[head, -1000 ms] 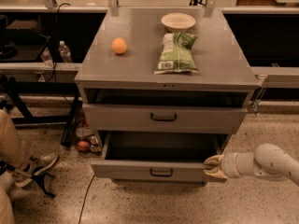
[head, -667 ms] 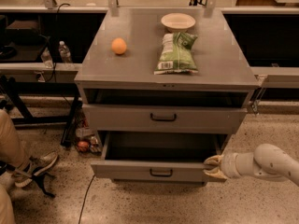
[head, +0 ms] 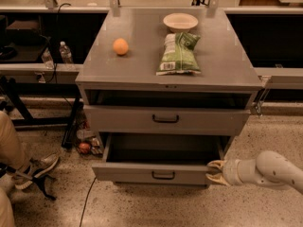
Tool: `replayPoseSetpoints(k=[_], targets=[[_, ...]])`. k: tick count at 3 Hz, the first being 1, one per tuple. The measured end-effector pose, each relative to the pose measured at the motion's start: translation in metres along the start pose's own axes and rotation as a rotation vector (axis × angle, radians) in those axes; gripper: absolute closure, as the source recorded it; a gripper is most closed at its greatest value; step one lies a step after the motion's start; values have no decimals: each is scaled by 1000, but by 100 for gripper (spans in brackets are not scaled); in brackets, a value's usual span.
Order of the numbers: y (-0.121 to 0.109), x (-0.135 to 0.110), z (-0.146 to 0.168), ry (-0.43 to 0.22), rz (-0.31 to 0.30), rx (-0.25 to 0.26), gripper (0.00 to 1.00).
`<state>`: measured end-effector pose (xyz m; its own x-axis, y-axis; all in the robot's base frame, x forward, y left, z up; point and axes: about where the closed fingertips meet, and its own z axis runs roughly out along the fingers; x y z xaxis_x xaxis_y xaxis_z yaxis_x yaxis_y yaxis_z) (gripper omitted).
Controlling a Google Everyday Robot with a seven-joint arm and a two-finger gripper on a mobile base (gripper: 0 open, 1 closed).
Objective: Open middle drawer
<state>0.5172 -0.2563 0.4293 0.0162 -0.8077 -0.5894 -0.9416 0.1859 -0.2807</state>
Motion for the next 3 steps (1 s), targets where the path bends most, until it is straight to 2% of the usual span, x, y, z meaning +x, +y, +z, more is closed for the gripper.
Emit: replayPoseSetpoints(k=[1,2,3], targets=[[19,1,-9,6,11,32,96],[44,3,-25,17,38,70,100],[68,7,-41,27,84,113,100]])
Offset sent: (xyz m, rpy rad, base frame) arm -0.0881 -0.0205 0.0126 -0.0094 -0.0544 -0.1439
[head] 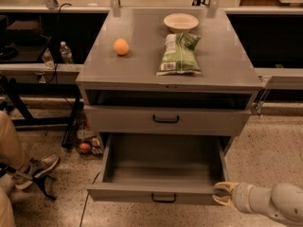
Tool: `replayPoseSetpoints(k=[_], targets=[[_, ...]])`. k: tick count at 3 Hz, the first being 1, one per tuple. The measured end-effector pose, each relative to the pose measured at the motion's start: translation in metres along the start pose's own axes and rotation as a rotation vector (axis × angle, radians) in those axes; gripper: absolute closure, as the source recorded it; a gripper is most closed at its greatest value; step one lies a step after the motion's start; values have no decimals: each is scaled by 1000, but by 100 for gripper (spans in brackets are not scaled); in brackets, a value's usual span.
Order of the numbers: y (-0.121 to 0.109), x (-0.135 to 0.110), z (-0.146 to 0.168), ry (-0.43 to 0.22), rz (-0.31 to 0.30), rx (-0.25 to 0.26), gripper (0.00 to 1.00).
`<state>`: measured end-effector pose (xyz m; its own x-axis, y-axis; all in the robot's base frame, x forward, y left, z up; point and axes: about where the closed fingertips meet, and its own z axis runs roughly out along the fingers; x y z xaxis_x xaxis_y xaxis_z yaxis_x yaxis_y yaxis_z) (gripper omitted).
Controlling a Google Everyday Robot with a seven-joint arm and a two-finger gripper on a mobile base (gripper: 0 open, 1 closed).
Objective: Open middle drawer
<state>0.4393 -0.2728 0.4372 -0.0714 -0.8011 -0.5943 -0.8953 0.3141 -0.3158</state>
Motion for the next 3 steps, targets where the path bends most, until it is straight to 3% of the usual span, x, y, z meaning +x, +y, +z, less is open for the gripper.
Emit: replayPoseSetpoints(k=[2,3], targets=[[33,15,-22,8,89,46,100],[34,15,-22,7,89,46,77]])
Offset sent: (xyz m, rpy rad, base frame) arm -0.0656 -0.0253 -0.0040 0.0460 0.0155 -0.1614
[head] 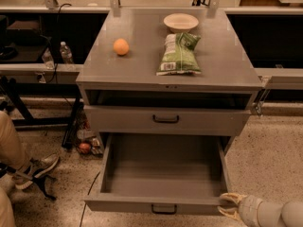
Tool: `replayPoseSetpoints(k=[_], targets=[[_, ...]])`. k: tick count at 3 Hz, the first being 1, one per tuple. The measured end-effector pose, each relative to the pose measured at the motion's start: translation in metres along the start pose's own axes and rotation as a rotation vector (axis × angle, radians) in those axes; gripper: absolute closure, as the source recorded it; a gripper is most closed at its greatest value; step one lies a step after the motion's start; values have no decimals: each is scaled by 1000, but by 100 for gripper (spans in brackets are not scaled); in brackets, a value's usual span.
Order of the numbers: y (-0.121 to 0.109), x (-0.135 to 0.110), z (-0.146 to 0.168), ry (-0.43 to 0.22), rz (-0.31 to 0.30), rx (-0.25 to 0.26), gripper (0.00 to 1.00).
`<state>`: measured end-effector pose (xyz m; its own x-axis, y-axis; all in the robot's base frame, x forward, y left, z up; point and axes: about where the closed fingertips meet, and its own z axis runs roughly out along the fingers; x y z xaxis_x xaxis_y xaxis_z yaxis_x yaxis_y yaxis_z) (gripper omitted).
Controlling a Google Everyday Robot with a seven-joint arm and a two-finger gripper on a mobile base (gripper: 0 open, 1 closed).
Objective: Open middle drawer
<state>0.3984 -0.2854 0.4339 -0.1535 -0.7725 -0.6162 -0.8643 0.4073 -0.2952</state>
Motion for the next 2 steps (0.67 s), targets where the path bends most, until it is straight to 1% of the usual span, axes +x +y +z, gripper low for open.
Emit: replayPoseSetpoints(k=[2], targets=[[1,-2,2,-4,-1,-5,30]])
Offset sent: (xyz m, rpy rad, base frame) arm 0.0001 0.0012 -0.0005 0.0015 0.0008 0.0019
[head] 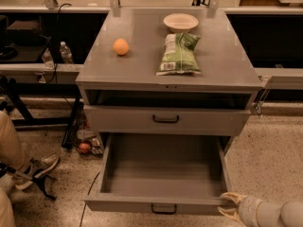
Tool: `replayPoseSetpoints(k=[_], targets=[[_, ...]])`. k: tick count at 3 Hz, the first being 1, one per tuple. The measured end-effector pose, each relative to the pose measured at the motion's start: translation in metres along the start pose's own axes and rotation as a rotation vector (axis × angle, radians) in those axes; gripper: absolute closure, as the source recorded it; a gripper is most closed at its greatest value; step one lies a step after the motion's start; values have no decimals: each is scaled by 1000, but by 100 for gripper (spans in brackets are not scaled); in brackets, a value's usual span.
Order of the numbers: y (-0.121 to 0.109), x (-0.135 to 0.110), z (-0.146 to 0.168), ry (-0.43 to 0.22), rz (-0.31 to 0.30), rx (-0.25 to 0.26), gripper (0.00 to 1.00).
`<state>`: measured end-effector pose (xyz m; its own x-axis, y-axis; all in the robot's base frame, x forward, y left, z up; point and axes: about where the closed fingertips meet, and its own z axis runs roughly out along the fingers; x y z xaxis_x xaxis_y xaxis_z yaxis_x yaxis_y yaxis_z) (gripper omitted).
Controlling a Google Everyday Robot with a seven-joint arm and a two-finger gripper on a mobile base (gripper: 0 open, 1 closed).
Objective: Open middle drawer
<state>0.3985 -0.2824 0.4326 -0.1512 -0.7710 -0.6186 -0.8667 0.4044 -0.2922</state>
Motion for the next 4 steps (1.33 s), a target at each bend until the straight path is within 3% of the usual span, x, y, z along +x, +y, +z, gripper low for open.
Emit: replayPoseSetpoints(k=[1,2,3,4], targets=[[-5,-6,-3,-19,-16,-1,8],[-22,-19,-10,-64,-48,-7,0],[-48,-30,-18,-82,-73,-28,0],[-90,-42,-30,-71,-94,-37,0]])
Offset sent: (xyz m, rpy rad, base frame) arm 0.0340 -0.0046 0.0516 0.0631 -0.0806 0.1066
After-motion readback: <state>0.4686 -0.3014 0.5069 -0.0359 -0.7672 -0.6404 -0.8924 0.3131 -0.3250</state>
